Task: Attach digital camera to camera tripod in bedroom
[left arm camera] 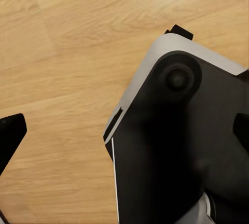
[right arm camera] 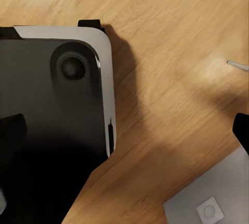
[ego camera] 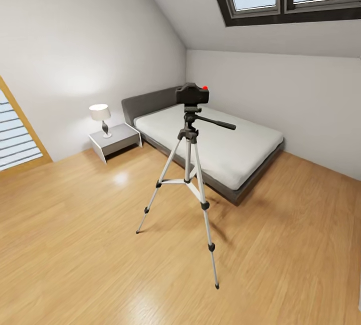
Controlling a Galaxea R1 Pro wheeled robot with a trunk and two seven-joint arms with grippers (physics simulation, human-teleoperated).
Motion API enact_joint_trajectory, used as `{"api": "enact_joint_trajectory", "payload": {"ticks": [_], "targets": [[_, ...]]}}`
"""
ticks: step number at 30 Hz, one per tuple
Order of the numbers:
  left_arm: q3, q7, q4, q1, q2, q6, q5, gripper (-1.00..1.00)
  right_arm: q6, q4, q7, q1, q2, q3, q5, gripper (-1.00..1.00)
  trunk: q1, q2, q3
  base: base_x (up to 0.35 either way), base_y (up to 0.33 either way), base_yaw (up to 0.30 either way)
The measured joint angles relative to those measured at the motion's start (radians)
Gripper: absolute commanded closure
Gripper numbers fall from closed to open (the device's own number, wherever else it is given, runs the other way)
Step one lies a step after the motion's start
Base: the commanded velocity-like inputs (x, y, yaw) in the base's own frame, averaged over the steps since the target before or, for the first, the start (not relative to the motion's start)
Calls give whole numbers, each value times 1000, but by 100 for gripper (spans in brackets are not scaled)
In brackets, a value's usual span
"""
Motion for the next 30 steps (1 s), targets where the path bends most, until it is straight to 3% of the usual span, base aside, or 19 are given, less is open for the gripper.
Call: {"api": "enact_joint_trajectory", "payload": {"ticks": [30], "targets": [[1,0,0,0,0,0,0,-100,0,1,0,0,3,0,0,-100,0,0,48,0,0,0]]}}
